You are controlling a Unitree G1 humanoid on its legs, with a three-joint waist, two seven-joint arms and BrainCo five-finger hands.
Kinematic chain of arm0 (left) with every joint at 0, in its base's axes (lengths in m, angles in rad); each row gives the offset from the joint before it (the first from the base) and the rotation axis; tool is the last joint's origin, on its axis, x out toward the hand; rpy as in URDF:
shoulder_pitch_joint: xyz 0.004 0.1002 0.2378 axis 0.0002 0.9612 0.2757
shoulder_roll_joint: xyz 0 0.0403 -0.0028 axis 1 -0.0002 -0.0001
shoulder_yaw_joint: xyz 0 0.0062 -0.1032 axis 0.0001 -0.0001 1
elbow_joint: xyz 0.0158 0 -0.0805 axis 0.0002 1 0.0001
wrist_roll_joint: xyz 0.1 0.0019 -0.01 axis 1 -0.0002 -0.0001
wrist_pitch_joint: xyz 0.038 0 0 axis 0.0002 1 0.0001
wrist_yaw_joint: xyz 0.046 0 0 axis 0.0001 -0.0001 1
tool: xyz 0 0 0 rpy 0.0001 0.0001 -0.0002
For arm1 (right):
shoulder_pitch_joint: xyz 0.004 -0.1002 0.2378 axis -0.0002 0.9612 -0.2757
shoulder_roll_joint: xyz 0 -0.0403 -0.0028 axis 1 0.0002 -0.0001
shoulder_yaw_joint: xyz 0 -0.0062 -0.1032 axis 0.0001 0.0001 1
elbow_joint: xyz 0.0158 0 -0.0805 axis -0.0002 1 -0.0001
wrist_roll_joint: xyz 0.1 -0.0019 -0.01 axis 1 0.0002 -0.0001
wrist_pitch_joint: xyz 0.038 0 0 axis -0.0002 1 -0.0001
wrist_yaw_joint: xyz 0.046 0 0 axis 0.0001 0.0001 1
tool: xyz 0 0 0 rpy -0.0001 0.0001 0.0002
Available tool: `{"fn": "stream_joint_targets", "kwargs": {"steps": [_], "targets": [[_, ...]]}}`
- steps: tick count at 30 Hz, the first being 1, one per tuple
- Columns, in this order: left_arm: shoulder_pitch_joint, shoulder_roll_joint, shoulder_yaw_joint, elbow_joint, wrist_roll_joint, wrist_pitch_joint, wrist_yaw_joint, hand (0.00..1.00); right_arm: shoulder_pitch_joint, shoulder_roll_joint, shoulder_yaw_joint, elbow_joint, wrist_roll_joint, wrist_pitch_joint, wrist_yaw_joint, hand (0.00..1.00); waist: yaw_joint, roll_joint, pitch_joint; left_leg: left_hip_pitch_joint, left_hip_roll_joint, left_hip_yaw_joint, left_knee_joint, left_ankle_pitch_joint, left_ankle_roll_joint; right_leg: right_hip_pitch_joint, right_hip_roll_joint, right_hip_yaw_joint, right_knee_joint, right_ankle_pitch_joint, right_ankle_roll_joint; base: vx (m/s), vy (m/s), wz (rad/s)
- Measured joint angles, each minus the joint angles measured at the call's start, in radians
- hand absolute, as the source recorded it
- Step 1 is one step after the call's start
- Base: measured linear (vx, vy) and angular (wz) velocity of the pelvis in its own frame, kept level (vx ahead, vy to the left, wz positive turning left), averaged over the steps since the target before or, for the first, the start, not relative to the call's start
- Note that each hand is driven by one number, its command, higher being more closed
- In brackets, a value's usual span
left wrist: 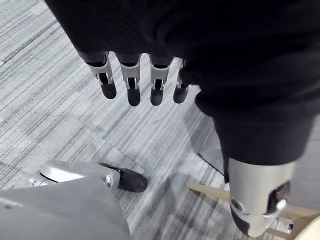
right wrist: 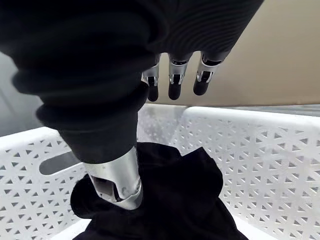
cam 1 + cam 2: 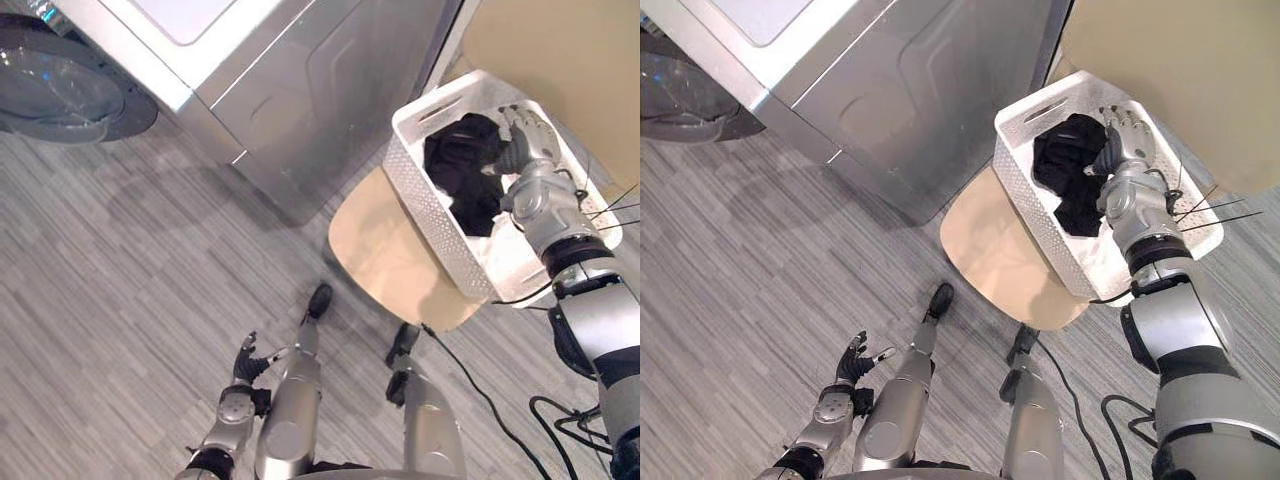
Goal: Pick up the laundry basket with both hands and put the clothes into the washing machine.
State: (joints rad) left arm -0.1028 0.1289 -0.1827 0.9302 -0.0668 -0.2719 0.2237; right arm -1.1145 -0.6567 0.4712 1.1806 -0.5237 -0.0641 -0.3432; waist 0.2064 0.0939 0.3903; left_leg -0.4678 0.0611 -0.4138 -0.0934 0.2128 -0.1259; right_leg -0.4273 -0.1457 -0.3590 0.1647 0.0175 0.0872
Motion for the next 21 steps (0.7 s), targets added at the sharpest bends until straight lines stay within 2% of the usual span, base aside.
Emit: {"fn": "stream_joint_targets", "kwargs": {"steps": [3,6,7,9,12,17,21], "targets": [[-0.004,-0.005,-0.014,-0.018,0.000,-0.001,-0.001,0.00,0.002,0.000,0.043,0.026,0.000,-0.004,0.025,0.00,0.020,0.027,0.005,-0.019,-0.006,-0.027,0.000,0.002,-0.003,-0.017,-0.010,-0.023,0.031,-0.025,0.000,0.03,-0.062,0.21],[-0.016,-0.008,-0.023,-0.017,0.000,-0.001,-0.003,0.00,0.008,0.002,0.070,0.026,0.000,-0.005,0.039,0.00,0.039,0.040,0.012,-0.031,-0.010,-0.038,0.000,0.003,-0.005,-0.035,-0.017,-0.027,0.054,-0.041,0.002,0.02,-0.056,0.14],[-0.026,-0.008,-0.027,-0.017,0.000,-0.001,-0.003,0.00,0.019,0.003,0.080,0.026,0.000,-0.005,0.041,1.00,0.054,0.045,0.014,-0.032,-0.011,-0.044,0.000,0.003,-0.005,-0.037,-0.019,-0.027,0.062,-0.050,0.000,0.03,-0.062,0.13],[-0.037,-0.007,-0.035,-0.018,0.000,-0.001,-0.003,0.00,0.029,0.011,0.083,0.035,0.002,-0.004,0.045,1.00,0.078,0.045,0.014,-0.035,-0.014,-0.046,0.000,0.003,-0.005,-0.049,-0.027,-0.026,0.087,-0.068,0.002,0.03,-0.076,0.09],[-0.042,-0.007,-0.046,-0.017,0.001,-0.002,-0.005,0.00,0.025,0.018,0.083,0.036,0.009,-0.005,0.047,1.00,0.083,0.045,0.014,-0.036,-0.020,-0.050,0.000,0.003,-0.005,-0.061,-0.039,-0.025,0.122,-0.092,0.004,0.01,-0.066,0.09],[-0.045,-0.008,-0.045,-0.017,0.001,-0.001,-0.006,0.00,0.025,0.022,0.067,0.020,0.146,-0.017,0.078,1.00,0.083,0.044,0.015,-0.024,-0.025,-0.042,0.000,0.003,-0.006,-0.070,-0.049,-0.011,0.156,-0.108,0.002,-0.02,-0.058,-0.01],[-0.047,-0.008,-0.041,-0.017,0.002,0.002,-0.006,0.00,0.045,0.048,-0.027,0.007,0.273,-0.027,0.093,1.00,0.080,0.039,0.018,0.001,-0.024,-0.015,0.000,0.003,-0.006,-0.066,-0.049,0.020,0.167,-0.109,0.001,-0.05,-0.045,-0.15]]}}
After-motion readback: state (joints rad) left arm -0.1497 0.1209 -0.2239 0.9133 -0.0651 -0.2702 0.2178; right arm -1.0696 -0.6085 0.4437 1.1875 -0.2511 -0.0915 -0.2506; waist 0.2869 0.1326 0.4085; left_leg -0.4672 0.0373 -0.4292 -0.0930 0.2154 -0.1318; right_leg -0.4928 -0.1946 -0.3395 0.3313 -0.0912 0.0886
